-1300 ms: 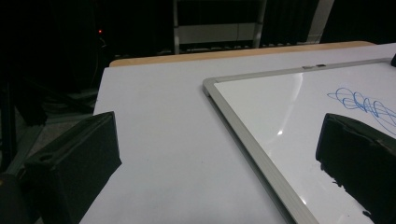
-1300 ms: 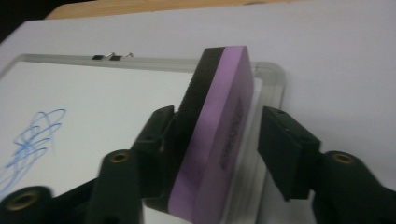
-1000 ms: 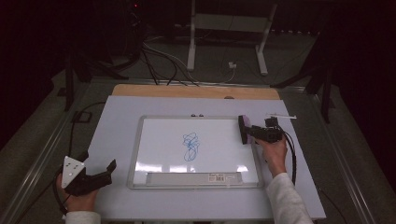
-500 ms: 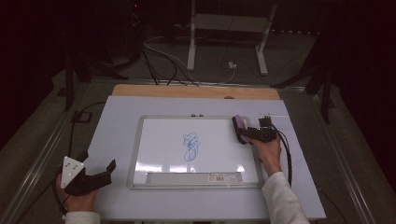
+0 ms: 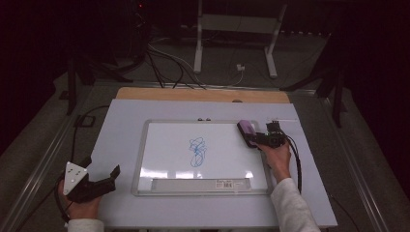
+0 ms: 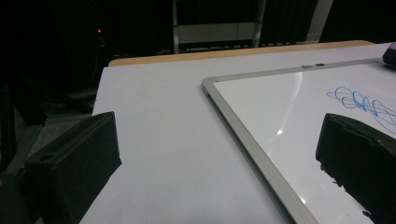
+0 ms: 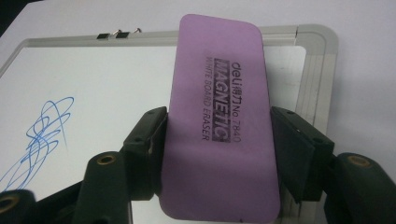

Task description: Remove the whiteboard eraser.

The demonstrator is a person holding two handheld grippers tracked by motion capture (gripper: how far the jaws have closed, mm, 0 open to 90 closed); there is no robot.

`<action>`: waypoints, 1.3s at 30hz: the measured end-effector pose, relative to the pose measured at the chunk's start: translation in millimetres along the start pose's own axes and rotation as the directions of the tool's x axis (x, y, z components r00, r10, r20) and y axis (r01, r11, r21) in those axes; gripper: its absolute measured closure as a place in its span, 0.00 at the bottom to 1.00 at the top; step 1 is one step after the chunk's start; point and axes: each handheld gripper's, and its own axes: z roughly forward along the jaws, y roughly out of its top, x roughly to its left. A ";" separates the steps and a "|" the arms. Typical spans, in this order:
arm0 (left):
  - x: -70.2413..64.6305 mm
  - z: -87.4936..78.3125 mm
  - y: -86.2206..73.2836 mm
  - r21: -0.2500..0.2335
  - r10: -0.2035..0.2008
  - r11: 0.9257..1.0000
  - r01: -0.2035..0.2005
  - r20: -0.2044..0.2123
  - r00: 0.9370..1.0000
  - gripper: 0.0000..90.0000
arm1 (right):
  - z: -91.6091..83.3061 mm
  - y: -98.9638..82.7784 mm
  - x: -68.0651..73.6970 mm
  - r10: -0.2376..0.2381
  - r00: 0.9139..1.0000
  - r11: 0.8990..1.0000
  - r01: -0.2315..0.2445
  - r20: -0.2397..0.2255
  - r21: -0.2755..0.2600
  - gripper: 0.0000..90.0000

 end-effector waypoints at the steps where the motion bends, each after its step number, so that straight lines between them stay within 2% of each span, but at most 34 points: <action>1: -0.1 0.1 0.0 0.000 0.000 1.000 0.000 0.000 1.000 0.01 | -1.7 0.7 0.6 0.000 1.000 1.000 0.000 -0.005 -0.009 0.45; 6: -0.4 0.0 0.1 0.000 0.000 1.000 0.000 0.000 1.000 0.01 | -4.6 1.6 2.8 -0.009 1.000 1.000 0.009 -0.010 -0.018 0.45; 19: -0.8 0.3 0.5 0.000 0.003 1.000 -0.003 -0.001 1.000 0.01 | -13.3 5.3 15.7 -0.068 0.997 0.996 0.067 -0.021 -0.051 0.45; 28: -0.6 -1.6 0.6 0.003 0.005 1.000 -0.005 -0.008 1.000 0.01 | -17.8 14.3 32.8 -0.125 0.991 0.990 0.122 -0.040 -0.071 0.45; 39: -0.4 -2.7 -0.6 0.002 0.004 1.000 -0.004 -0.007 1.000 0.01 | -18.5 13.0 46.1 -0.160 0.985 0.985 0.155 -0.061 -0.076 0.45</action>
